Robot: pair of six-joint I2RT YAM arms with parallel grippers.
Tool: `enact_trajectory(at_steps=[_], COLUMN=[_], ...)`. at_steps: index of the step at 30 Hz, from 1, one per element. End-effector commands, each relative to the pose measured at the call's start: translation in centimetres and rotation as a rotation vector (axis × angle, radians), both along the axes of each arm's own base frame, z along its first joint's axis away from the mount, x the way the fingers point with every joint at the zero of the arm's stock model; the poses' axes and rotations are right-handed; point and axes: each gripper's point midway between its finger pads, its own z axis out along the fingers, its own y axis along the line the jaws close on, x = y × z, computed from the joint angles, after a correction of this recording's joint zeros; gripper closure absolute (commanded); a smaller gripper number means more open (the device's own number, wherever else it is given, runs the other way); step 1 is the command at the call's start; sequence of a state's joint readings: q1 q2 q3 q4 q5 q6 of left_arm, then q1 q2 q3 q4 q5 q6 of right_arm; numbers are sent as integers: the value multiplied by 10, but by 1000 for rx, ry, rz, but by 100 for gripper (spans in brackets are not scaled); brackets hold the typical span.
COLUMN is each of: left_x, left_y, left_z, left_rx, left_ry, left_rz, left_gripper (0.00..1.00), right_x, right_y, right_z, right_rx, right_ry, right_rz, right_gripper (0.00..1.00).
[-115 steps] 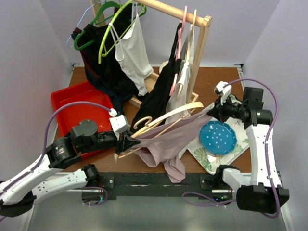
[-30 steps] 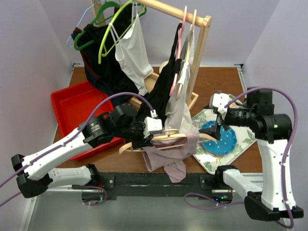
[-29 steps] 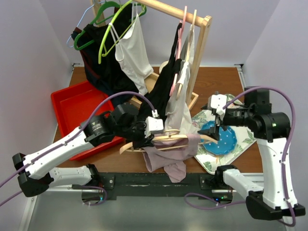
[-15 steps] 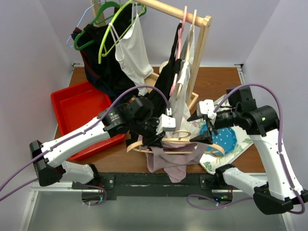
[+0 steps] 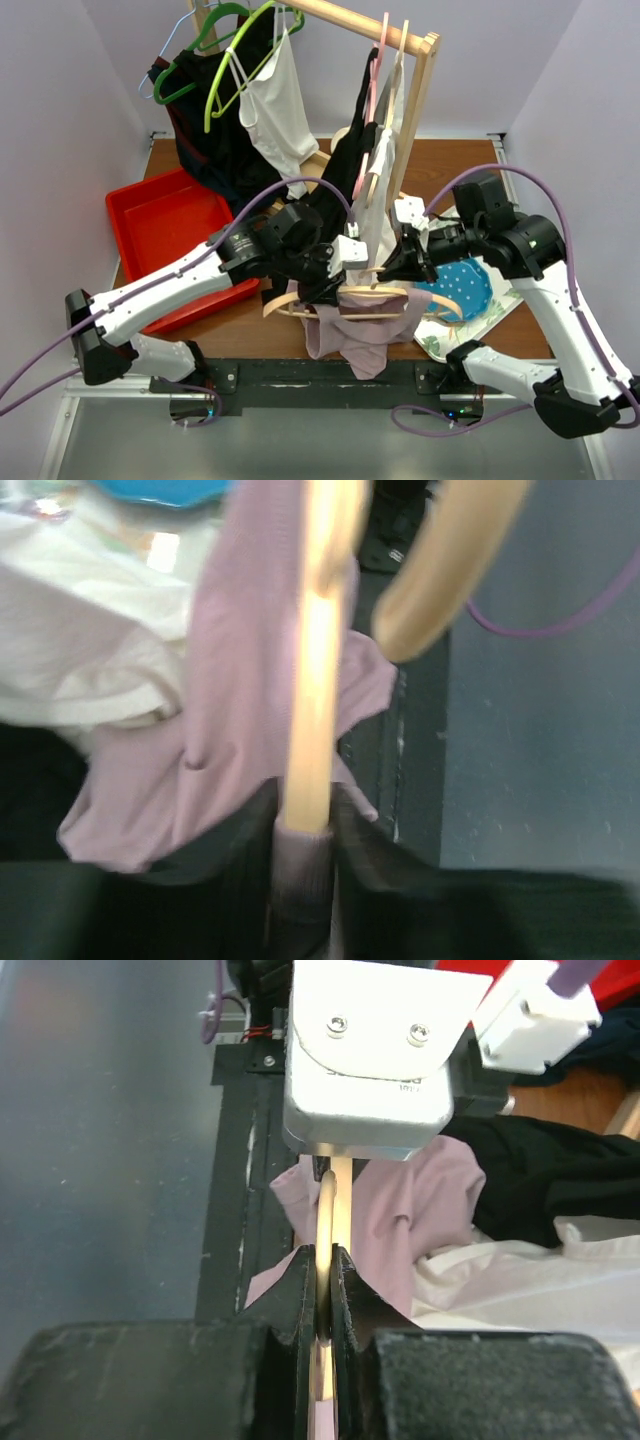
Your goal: Place the tank top on the hanger
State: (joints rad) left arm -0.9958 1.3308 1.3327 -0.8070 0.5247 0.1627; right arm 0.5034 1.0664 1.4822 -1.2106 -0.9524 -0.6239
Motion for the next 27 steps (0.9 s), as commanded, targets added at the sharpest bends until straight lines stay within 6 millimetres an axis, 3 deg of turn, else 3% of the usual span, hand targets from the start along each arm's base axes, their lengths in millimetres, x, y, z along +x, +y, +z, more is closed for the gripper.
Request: enact_trajectory(at_steps=[1, 2, 4, 5, 8, 10, 17, 21, 24, 27], left_x=[34, 38, 35, 34, 27, 21, 8, 5, -1, -5], left_y=[13, 30, 47, 65, 90, 94, 105, 104, 97, 89], left_z=[63, 80, 100, 117, 138, 145, 182, 196, 206, 217], left_rx=[-198, -262, -350, -419, -519, -564, -733, -771, -812, -900], left_ry=[-167, -211, -210, -236, -201, -149, -104, -85, -27, 70], left_rz=[286, 377, 465, 529, 632, 655, 662, 653, 624, 618], left_gripper=[52, 33, 16, 0, 0, 0, 0, 0, 0, 0], right_x=[16, 19, 26, 29, 38, 38, 43, 41, 39, 53], right_y=[11, 12, 19, 21, 30, 39, 68, 91, 99, 106], right_z=[22, 25, 33, 37, 51, 60, 134, 144, 168, 186], right_rx=[41, 51, 76, 84, 112, 124, 221, 222, 276, 318], right_ry=[25, 28, 48, 51, 44, 37, -85, -132, -178, -176], right_rz=[-100, -115, -148, -154, -195, -192, -183, -188, -218, -309], right_gripper=[100, 100, 100, 100, 100, 100, 100, 100, 100, 100])
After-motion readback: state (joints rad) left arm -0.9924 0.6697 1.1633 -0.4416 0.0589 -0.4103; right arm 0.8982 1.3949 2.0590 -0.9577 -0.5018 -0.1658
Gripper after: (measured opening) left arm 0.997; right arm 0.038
